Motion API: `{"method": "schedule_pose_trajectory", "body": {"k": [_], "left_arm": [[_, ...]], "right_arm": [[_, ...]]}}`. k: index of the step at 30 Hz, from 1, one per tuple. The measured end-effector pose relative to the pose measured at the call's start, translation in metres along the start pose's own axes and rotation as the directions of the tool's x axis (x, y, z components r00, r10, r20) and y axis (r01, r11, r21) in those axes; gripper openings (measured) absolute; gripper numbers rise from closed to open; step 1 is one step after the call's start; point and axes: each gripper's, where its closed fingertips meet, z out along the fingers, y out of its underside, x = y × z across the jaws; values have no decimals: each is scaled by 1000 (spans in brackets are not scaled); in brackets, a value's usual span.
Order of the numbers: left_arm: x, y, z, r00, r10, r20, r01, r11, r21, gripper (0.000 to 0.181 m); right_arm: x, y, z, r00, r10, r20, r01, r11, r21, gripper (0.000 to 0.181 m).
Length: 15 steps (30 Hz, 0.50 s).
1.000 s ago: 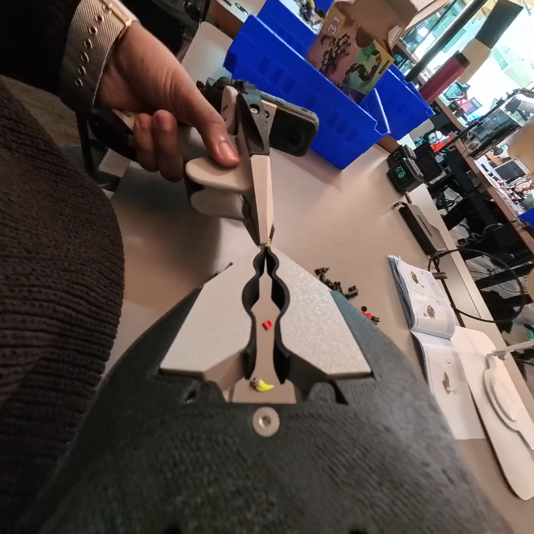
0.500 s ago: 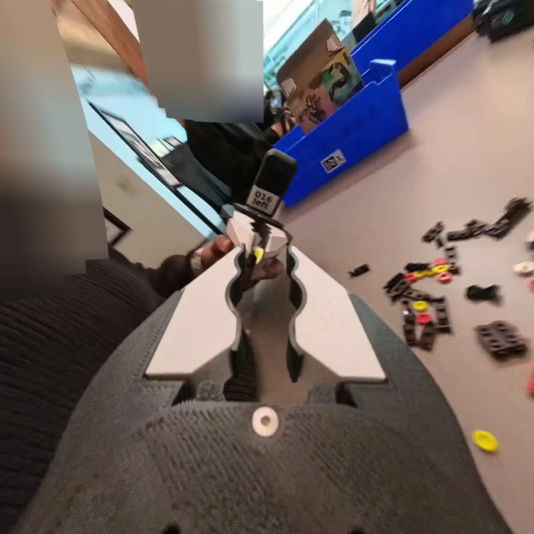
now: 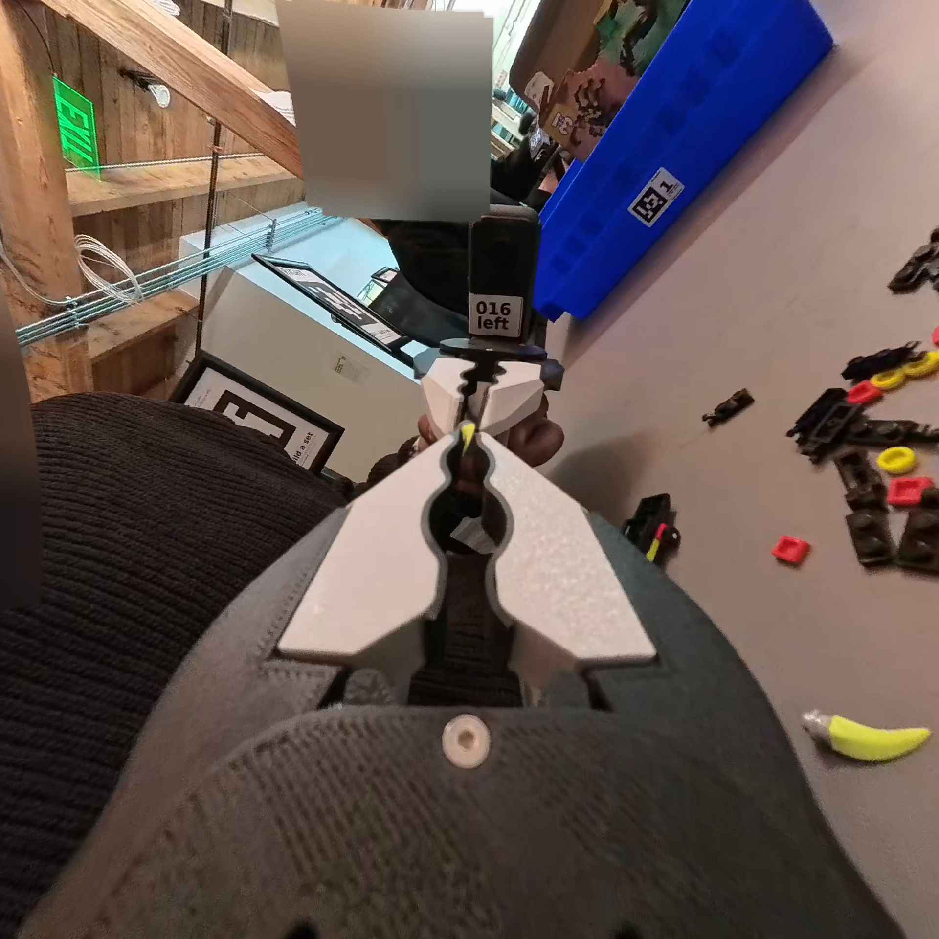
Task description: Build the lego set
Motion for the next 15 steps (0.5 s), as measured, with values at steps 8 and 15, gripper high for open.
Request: {"method": "schedule_pose_trajectory", "body": {"k": [8,15], "left_arm": [[-2,3,1,999,32,31,-31,999,-24,4],[-21,-9,-17,978,72,198,-73,997,-1,23]], "right_arm": [[1,2,-1,998,53,22,-53,999,-10,0],[16,1,-12,990,-84,-109,74,993,-90,0]]}}
